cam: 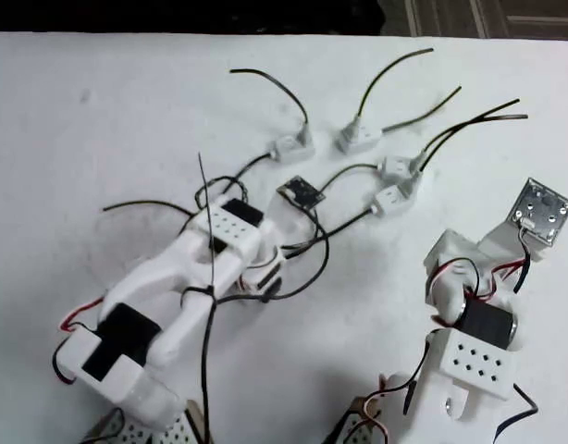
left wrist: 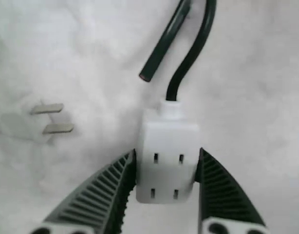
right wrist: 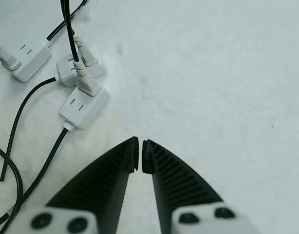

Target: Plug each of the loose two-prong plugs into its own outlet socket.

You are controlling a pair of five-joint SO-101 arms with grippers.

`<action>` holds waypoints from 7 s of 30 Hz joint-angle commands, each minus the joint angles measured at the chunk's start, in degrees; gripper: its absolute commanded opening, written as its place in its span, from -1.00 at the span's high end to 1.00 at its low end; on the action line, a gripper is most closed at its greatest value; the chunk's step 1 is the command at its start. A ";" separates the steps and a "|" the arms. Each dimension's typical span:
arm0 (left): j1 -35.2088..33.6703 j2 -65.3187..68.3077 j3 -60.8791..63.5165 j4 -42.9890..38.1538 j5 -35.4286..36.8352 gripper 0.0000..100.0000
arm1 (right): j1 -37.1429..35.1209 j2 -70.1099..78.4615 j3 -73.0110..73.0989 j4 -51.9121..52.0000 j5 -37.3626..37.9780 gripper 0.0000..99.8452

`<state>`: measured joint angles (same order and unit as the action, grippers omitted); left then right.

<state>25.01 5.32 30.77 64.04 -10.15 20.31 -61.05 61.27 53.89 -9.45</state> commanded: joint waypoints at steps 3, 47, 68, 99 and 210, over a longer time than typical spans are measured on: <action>0.13 -0.13 -9.14 11.34 0.70 0.43 | -0.66 0.22 -0.35 -1.10 0.09 0.96; -51.47 -77.67 46.33 2.11 -12.31 0.95 | -59.47 45.49 -40.62 13.14 11.08 0.77; -51.82 -85.67 51.08 3.34 -13.45 0.94 | -59.30 90.86 -77.71 13.41 11.08 0.73; -51.82 -85.67 51.16 3.34 -13.54 0.94 | -63.52 96.66 -80.09 20.35 11.08 0.78; -51.47 -85.67 52.04 2.90 -16.26 0.94 | -29.41 67.47 -30.59 17.63 32.97 0.93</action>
<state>-26.24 -79.69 83.08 67.38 -25.98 -8.09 7.25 31.03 69.98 23.96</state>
